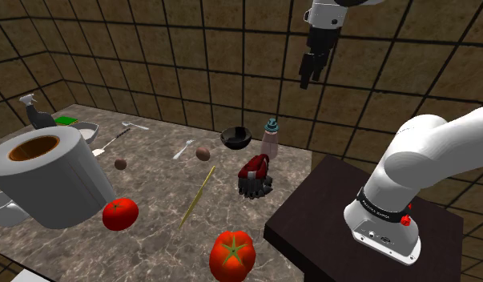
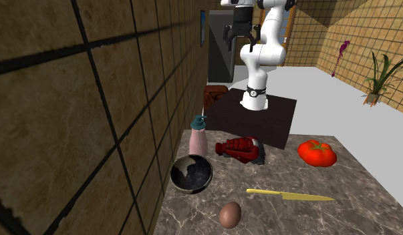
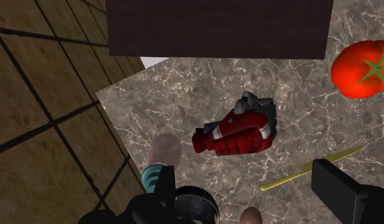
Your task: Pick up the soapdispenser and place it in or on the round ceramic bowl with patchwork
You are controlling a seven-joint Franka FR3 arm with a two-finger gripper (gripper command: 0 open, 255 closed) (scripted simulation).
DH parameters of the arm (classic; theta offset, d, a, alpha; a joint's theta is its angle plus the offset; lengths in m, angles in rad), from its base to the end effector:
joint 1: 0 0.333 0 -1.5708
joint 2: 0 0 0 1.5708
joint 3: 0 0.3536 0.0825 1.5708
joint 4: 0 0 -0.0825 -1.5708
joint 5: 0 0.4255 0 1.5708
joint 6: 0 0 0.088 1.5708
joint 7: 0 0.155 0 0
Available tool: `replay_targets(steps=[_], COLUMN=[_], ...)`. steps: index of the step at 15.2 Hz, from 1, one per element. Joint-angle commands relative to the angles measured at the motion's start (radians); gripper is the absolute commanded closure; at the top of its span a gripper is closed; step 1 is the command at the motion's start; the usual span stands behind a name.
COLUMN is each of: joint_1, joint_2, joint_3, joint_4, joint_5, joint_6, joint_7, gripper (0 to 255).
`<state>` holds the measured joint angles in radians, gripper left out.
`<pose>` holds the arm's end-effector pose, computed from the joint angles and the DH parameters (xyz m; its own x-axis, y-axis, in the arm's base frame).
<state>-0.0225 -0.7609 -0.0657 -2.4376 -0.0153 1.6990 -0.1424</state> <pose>0.3378 -0.0348 0.5294 0.9970 0.0732 0.0253 0.0739 -0.9969 -0.0268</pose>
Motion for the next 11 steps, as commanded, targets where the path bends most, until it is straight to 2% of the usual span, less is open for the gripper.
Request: replay_targets(steps=[1, 6, 11], joint_1=[0.0, -0.002, 0.001], joint_2=[0.0, 0.048, 0.154], joint_3=[0.0, -0.065, -0.138], joint_4=[0.0, -0.121, -0.199], joint_5=[0.0, -0.033, -0.054], joint_6=[0.0, 0.207, 0.429], joint_7=[0.0, -0.102, -0.209], gripper=[0, 0, 0])
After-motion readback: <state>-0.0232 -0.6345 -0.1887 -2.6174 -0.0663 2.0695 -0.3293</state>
